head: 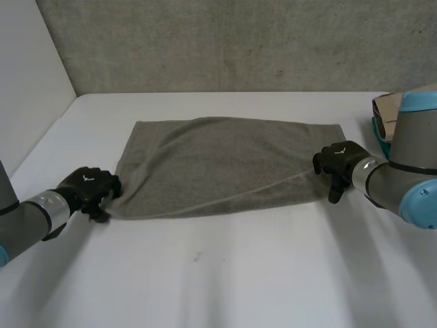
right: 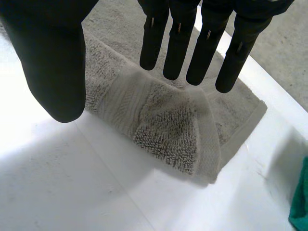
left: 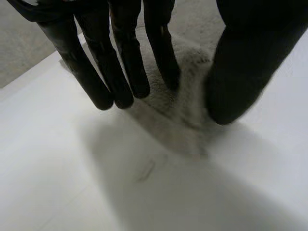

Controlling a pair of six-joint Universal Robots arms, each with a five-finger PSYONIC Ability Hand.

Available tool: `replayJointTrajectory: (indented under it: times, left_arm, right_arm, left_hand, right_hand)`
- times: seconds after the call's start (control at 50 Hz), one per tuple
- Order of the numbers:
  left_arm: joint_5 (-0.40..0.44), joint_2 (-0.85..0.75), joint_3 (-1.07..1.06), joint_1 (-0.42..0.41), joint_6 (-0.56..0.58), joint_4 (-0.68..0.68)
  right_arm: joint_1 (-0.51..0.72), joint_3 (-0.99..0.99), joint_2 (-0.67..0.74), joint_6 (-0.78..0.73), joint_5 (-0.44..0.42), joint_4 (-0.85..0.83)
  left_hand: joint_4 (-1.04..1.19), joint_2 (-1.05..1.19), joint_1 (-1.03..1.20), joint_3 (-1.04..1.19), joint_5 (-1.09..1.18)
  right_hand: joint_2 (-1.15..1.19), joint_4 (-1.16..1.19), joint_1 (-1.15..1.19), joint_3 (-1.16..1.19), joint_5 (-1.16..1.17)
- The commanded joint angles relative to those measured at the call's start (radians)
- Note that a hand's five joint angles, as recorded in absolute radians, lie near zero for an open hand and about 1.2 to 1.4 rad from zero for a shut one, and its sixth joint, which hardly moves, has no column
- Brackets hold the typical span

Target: Fold the laundry.

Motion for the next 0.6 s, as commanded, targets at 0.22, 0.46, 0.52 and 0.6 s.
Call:
replayJointTrajectory:
  times: [0.22, 0.46, 0.52, 0.6]
  left_arm:
    - [-0.030, 0.159, -0.047, -0.051, -0.035, 0.107]
    - [-0.047, 0.197, -0.020, -0.054, -0.044, 0.118]
    - [-0.052, 0.199, -0.012, -0.059, -0.049, 0.115]
    - [-0.052, 0.199, -0.002, -0.068, -0.052, 0.113]
  right_arm:
    - [-0.027, -0.275, 0.135, -0.094, -0.035, 0.047]
    - [-0.023, -0.530, 0.322, -0.147, -0.041, 0.143]
    - [-0.026, -0.582, 0.360, -0.147, -0.043, 0.171]
    - [-0.027, -0.635, 0.399, -0.148, -0.046, 0.203]
  left_hand:
    - [0.620, 0.621, 0.589, 0.623, 0.624]
    - [0.620, 0.621, 0.589, 0.623, 0.624]
    - [0.620, 0.621, 0.589, 0.623, 0.624]
    - [0.620, 0.621, 0.589, 0.623, 0.624]
  right_hand:
    - [0.051, 0.046, 0.052, 0.044, 0.038]
    - [0.054, 0.049, 0.055, 0.047, 0.041]
    - [0.054, 0.049, 0.055, 0.047, 0.041]
    - [0.054, 0.049, 0.055, 0.047, 0.041]
